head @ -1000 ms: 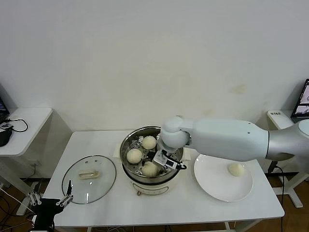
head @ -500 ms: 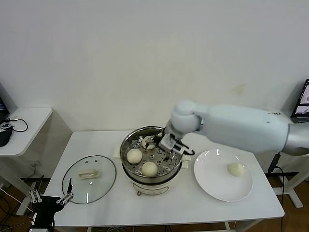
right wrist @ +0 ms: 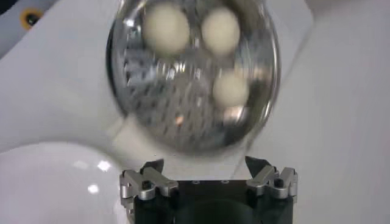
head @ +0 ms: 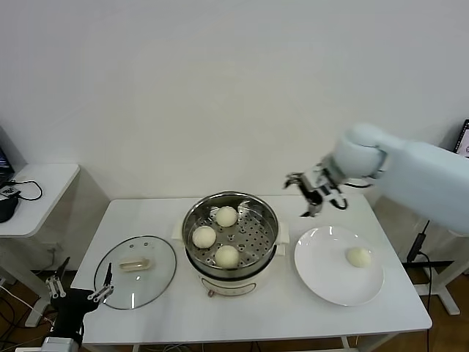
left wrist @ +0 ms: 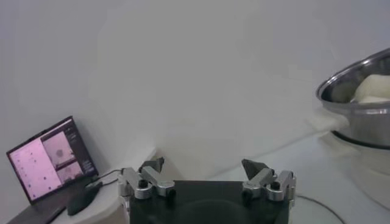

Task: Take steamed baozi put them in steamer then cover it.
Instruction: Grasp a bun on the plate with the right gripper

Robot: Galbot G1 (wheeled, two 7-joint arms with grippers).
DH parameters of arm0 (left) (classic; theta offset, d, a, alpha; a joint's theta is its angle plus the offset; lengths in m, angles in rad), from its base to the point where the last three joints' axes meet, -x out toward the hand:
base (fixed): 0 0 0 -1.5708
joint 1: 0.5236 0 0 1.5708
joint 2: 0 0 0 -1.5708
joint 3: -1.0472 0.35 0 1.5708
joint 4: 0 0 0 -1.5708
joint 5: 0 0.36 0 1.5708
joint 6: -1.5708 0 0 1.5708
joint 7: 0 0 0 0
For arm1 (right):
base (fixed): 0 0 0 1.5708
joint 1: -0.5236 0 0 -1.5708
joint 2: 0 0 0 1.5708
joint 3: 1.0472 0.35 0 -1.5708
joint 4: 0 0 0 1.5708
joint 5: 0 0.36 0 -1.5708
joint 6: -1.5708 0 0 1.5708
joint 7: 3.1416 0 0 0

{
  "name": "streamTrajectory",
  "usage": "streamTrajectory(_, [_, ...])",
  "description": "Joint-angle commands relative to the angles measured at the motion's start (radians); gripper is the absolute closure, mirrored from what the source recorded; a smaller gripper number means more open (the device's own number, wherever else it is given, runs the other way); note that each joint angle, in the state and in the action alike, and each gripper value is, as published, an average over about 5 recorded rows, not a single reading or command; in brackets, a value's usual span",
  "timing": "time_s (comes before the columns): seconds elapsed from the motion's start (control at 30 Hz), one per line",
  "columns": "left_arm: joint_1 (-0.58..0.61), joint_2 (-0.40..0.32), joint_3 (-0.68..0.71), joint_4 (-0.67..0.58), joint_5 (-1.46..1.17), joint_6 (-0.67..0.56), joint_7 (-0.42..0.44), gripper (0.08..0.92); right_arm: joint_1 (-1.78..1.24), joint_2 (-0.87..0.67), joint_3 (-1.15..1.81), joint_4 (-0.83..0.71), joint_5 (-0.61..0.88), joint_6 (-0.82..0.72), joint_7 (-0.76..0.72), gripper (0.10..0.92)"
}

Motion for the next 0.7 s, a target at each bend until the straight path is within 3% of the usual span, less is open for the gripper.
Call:
streamTrajectory(0.03, [-0.016, 0.032, 0.022, -0.002, -0.021, 0.012, 0.007, 0.177, -0.266, -0.309, 0.194, 0.008, -0.068, -0.084, -0.023, 0.203])
streamTrajectory(0.37, [-0.019, 0.04, 0.011, -0.007, -0.033, 0.03, 0.017, 0.177, -0.762, -0.327, 0.583, -0.089, -0.219, -0.037, -0.025, 0.203])
streamTrajectory(0.7, [0.009, 0.023, -0.016, -0.015, -0.03, 0.03, 0.017, 0.177, -0.848, -0.186, 0.651, -0.279, -0.302, 0.001, -0.01, 0.203])
